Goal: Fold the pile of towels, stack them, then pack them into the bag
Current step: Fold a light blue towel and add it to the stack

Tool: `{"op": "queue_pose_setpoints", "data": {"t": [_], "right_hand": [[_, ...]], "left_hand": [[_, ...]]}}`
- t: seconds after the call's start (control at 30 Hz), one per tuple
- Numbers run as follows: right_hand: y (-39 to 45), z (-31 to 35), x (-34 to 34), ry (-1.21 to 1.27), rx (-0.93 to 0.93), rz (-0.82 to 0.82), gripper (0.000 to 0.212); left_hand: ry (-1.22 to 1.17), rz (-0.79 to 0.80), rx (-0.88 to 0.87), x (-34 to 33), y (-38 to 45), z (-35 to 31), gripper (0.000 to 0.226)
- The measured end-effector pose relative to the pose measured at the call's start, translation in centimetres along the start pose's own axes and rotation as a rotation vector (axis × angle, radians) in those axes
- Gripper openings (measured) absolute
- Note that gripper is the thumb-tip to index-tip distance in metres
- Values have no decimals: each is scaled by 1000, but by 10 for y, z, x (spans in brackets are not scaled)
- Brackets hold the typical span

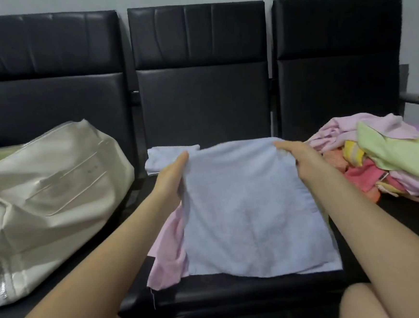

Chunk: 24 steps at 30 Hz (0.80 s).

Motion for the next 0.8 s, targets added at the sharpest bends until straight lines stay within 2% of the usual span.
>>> {"op": "queue_pose_setpoints", "data": {"t": [0.03, 0.13, 0.27, 0.37, 0.43, 0.53, 0.63, 0.73, 0.8], "right_hand": [[9, -5, -2, -30, 17, -50, 10], [41, -22, -1, -245, 88, -233, 23], [59, -33, 2, -607, 251, -305, 19], [57, -45, 14, -898, 301, -345, 20], [52, -49, 24, -940, 307, -348, 21], [37, -48, 30, -928, 388, -358, 21], [20, -47, 27, -946, 444, -361, 19], [4, -39, 17, -898, 499, -372, 15], [-10, -34, 10, -895, 536, -320, 11]], "left_hand": [[-17, -47, 29, 8, 12, 7, 33], [62, -187, 41, 19, 37, 14, 20], [425, -139, -264, 28, 61, 22, 25], [662, -93, -263, 33, 71, 34, 31], [794, -80, -175, 33, 71, 43, 51], [862, -123, -270, 30, 66, 42, 54], [878, -65, -430, 18, 40, 33, 44], [913, 117, -582, 1, -1, 29, 26], [978, 232, -652, -7, -30, 28, 16]]}}
Point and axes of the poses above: each hand's wrist, its own y-axis towards the middle knuckle, its own x-axis out of the back of the hand, z = x × y, the point moved 1 cm from there along y, towards the middle knuckle, and after that the axes turned 8 degrees about -y, right-handed, at the moved point
